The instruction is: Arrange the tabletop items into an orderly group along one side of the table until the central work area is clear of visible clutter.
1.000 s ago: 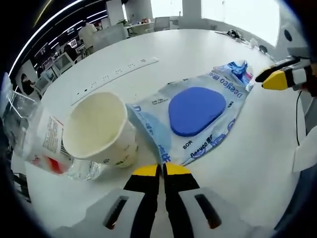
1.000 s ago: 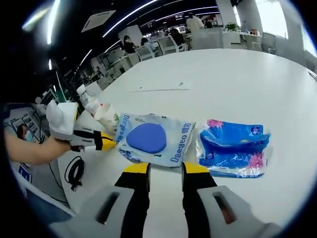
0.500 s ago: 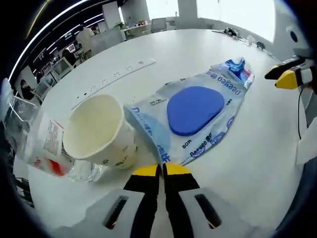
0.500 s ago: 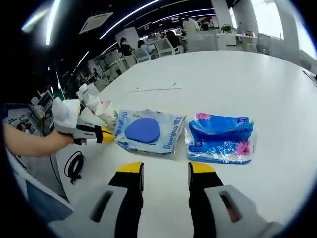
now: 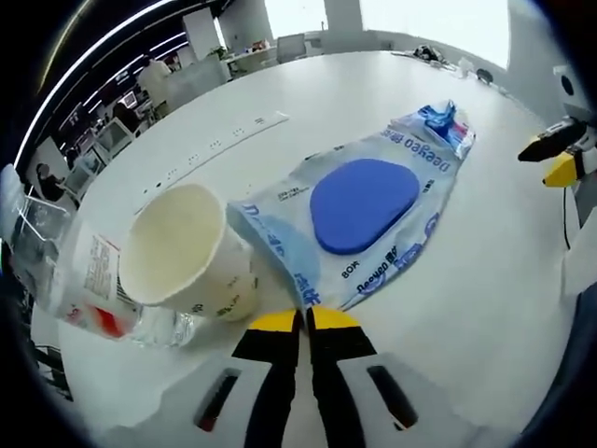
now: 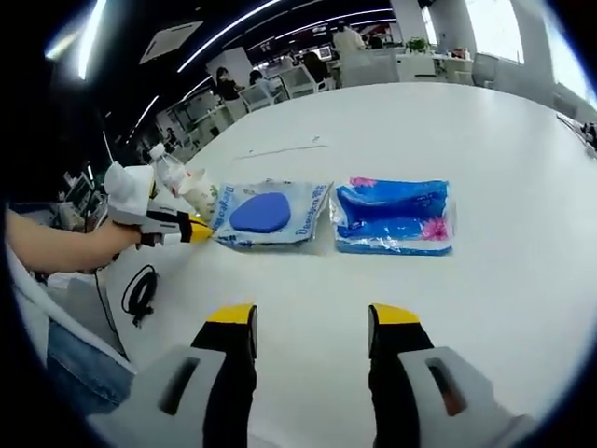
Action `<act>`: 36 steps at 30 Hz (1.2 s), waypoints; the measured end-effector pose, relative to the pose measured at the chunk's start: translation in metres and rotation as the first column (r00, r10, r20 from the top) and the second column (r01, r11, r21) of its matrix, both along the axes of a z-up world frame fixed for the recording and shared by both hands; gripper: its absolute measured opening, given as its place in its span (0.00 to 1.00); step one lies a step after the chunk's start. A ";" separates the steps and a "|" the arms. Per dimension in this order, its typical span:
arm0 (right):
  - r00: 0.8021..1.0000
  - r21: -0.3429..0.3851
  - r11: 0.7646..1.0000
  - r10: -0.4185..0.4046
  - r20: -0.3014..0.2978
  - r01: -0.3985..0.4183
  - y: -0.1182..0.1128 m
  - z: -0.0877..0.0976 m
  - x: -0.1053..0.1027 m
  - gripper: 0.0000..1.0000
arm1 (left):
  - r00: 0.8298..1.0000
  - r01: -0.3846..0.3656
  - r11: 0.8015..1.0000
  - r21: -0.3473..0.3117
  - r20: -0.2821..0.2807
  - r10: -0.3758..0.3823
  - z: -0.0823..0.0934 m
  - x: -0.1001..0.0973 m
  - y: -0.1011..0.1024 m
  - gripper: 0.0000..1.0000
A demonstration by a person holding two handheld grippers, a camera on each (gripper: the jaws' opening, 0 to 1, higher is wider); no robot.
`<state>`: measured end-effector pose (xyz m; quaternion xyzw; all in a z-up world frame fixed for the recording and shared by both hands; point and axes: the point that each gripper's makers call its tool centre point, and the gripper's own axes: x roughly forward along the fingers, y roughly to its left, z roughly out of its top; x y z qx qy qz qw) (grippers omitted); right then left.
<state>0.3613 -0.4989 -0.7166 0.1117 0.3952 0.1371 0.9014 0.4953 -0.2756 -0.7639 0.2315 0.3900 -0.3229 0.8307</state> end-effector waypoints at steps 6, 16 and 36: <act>1.000 -0.003 1.000 -0.013 -0.008 0.013 -0.002 0.000 -0.006 0.55 | 1.000 0.023 1.000 -0.001 0.006 -0.023 0.002 0.000 0.001 0.03; 1.000 0.017 1.000 -0.006 0.016 0.006 -0.002 0.005 -0.015 0.59 | 0.998 -0.028 0.991 -0.133 0.059 0.037 0.029 -0.003 0.000 0.16; 0.998 0.031 0.998 -0.047 0.039 0.045 -0.016 0.019 -0.053 0.62 | 0.979 -0.113 0.949 -0.295 0.129 0.157 0.081 -0.040 0.021 0.72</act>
